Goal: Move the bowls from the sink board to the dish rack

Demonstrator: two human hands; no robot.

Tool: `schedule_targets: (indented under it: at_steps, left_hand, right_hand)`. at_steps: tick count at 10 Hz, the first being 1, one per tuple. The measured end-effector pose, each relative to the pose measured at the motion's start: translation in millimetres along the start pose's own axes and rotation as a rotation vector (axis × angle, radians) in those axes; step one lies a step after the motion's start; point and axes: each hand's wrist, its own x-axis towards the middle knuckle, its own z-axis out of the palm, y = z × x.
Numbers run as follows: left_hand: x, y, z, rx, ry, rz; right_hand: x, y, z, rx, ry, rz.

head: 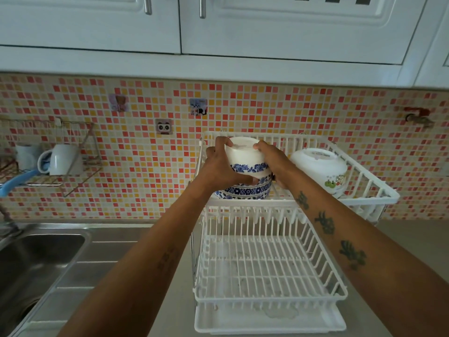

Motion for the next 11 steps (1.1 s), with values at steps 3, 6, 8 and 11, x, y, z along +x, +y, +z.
schedule_targets:
  at_steps: [3,6,8,11]
  left_hand:
    - [-0.6,-0.6,3.9,-0.004,-0.019,-0.028]
    - [3.0,12.1,-24.0,0.081,-0.191,-0.088]
    - [-28.5,15.1,-57.9,0.096,-0.294,-0.076]
    - [-95.3,6.1,-105.1,0.117,-0.344,-0.050]
  right_hand:
    - [1.4,2.5,0.5,-0.010,0.016,-0.011]
    - [-11.9,-1.6,1.6,-0.248,0.223,-0.220]
    - [-38.3,-11.5,13.8,-0.367,0.321,-0.153]
    - [-103.7,-43.2,42.6,-0.526,0.332,-0.189]
